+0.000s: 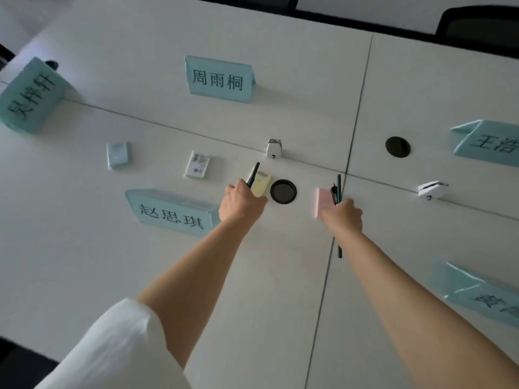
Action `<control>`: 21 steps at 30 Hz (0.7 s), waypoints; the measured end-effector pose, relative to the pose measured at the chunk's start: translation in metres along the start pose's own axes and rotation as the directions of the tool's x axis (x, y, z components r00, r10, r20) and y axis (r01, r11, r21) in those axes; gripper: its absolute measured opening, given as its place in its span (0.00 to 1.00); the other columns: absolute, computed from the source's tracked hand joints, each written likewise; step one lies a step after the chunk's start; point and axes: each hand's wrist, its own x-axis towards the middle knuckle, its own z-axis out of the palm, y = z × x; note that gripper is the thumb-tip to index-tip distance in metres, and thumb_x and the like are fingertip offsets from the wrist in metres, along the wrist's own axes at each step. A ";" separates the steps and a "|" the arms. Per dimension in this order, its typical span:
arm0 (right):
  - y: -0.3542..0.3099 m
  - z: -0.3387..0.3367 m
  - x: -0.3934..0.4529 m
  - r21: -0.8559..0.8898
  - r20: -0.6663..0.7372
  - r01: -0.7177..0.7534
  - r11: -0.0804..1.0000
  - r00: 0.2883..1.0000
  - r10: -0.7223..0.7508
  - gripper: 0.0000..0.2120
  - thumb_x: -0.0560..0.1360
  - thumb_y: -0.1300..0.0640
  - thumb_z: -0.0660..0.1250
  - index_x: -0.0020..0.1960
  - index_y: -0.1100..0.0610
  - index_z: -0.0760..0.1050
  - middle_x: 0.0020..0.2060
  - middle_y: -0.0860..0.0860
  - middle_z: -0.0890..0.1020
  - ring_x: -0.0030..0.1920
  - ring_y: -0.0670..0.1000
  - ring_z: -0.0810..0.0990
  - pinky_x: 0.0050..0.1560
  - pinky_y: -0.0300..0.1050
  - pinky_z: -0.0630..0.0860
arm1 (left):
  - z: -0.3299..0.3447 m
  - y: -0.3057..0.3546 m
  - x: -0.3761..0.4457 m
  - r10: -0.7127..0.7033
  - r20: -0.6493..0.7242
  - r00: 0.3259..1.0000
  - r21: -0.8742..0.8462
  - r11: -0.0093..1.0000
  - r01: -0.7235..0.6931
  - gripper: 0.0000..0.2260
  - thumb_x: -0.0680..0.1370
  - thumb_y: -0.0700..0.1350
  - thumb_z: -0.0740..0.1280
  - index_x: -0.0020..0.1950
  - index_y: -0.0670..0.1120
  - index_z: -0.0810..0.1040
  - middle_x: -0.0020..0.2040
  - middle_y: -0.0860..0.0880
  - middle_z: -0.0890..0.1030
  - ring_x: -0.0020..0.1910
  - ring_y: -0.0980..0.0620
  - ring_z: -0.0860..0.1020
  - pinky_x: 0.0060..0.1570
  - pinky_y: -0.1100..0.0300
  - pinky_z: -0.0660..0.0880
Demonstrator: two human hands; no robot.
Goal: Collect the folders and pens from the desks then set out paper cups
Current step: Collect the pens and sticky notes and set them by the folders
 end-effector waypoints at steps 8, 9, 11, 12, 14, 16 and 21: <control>-0.007 0.027 0.047 -0.097 -0.068 -0.032 0.995 0.997 0.026 0.32 0.69 0.46 0.72 0.63 0.60 0.61 0.61 0.60 0.67 0.52 0.65 0.78 0.48 0.52 0.74 | 0.041 0.017 0.075 -0.002 -0.043 0.999 0.192 0.981 0.010 0.30 0.73 0.61 0.69 0.65 0.43 0.64 0.62 0.43 0.68 0.57 0.38 0.77 0.45 0.51 0.70; -0.006 0.029 0.049 -0.109 -0.084 -0.022 0.994 0.996 0.013 0.32 0.69 0.46 0.73 0.62 0.59 0.61 0.60 0.59 0.67 0.51 0.64 0.79 0.45 0.51 0.73 | 0.045 0.017 0.079 0.000 -0.052 0.999 0.207 0.978 0.011 0.31 0.73 0.62 0.70 0.64 0.44 0.64 0.61 0.43 0.68 0.56 0.38 0.78 0.44 0.51 0.70; -0.005 0.030 0.050 -0.134 -0.097 -0.007 0.991 0.995 -0.006 0.33 0.68 0.45 0.73 0.62 0.59 0.61 0.59 0.59 0.68 0.50 0.64 0.79 0.41 0.49 0.69 | 0.049 0.017 0.085 0.008 -0.069 0.998 0.216 0.976 0.007 0.31 0.72 0.63 0.70 0.63 0.44 0.64 0.60 0.43 0.69 0.55 0.38 0.78 0.42 0.51 0.70; -0.004 0.030 0.051 -0.140 -0.099 -0.007 0.990 0.995 -0.007 0.33 0.68 0.45 0.74 0.62 0.59 0.61 0.59 0.59 0.68 0.50 0.64 0.79 0.41 0.49 0.69 | 0.051 0.017 0.087 0.008 -0.068 0.998 0.209 0.978 0.006 0.32 0.71 0.63 0.70 0.63 0.44 0.64 0.60 0.43 0.69 0.55 0.38 0.78 0.43 0.51 0.70; -0.004 0.030 0.052 -0.149 -0.093 -0.010 0.989 0.996 -0.004 0.33 0.68 0.46 0.74 0.62 0.59 0.60 0.58 0.59 0.69 0.51 0.64 0.78 0.42 0.50 0.70 | 0.049 0.017 0.091 -0.002 -0.038 0.999 0.195 0.981 0.010 0.33 0.71 0.63 0.71 0.64 0.44 0.64 0.61 0.43 0.72 0.58 0.39 0.77 0.45 0.51 0.70; -0.006 0.029 0.053 -0.172 -0.093 -0.019 0.985 0.996 0.003 0.32 0.67 0.47 0.73 0.61 0.60 0.61 0.58 0.60 0.71 0.51 0.65 0.78 0.45 0.52 0.72 | 0.046 0.016 0.093 -0.018 -0.012 1.000 0.173 0.985 0.020 0.33 0.71 0.63 0.71 0.64 0.44 0.65 0.61 0.44 0.74 0.59 0.40 0.77 0.48 0.51 0.71; -0.022 0.028 0.042 -0.187 -0.025 -0.015 0.982 1.000 0.010 0.30 0.66 0.45 0.72 0.60 0.61 0.68 0.55 0.59 0.73 0.44 0.59 0.78 0.44 0.50 0.76 | 0.023 0.012 0.090 0.000 0.035 0.999 0.147 0.989 -0.005 0.29 0.70 0.62 0.69 0.64 0.45 0.73 0.59 0.45 0.76 0.57 0.43 0.77 0.51 0.53 0.73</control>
